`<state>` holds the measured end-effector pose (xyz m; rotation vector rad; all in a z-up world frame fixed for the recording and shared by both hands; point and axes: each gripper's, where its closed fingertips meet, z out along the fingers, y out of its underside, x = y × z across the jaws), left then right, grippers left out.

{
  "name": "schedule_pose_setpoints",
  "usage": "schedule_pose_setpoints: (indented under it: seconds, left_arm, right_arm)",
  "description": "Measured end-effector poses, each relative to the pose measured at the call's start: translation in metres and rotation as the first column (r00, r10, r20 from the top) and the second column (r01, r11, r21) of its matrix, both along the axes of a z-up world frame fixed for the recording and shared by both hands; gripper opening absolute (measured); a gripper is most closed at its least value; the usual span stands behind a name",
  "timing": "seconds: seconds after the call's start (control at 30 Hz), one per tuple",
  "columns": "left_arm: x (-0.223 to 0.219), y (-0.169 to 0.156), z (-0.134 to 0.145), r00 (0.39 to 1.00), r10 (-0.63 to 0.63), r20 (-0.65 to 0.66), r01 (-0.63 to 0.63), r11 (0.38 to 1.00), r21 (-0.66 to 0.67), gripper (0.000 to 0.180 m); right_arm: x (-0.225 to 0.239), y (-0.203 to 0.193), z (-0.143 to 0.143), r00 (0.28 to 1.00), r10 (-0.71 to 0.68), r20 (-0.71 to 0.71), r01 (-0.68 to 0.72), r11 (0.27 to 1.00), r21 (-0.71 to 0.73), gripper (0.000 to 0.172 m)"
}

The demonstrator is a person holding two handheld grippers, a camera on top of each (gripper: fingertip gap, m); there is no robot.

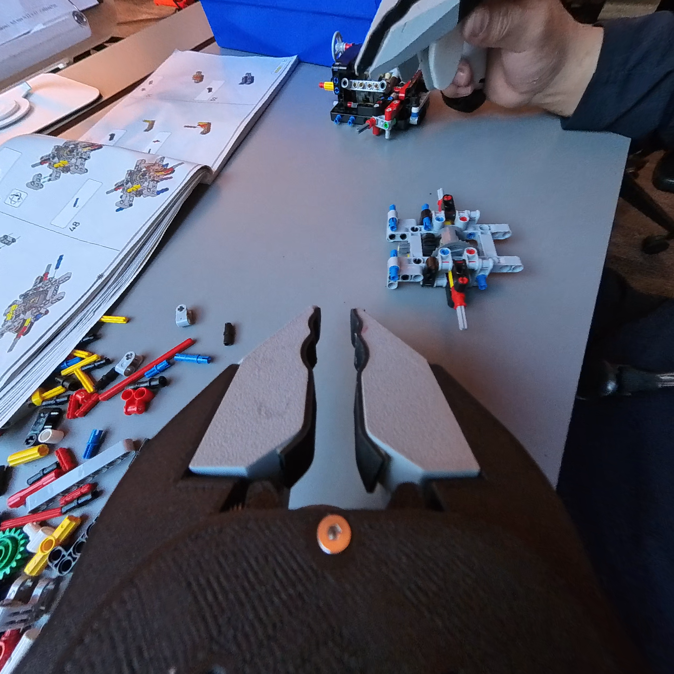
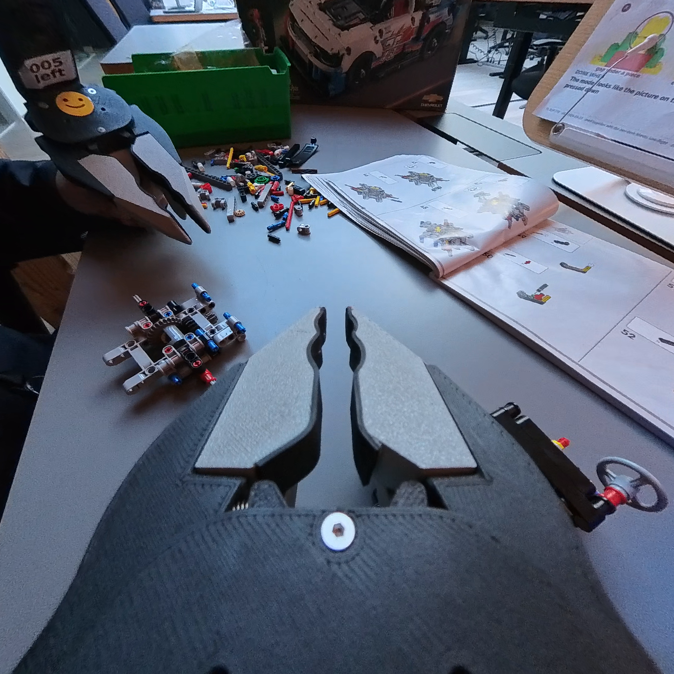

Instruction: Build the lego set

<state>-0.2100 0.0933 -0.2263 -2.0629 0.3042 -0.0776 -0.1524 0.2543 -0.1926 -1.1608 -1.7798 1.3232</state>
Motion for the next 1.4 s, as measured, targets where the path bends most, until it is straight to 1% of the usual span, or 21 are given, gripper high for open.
schedule_pose_setpoints:
  seconds: [0.8,1.4]
  left_arm:
    - [-0.0004,0.0003,0.0005,1.0,-0.005,0.028,0.005,1.0,-0.002,0.013]
    - [-0.0025,0.0014,-0.0015,1.0,0.01,0.022,-0.01,1.0,-0.012,0.014]
  right_arm:
    - [-0.0011,0.0051,-0.0006,1.0,-0.022,0.003,0.022,1.0,-0.01,0.006]
    - [-0.0002,0.0046,0.0006,1.0,-0.023,-0.003,0.023,1.0,-0.002,0.006]
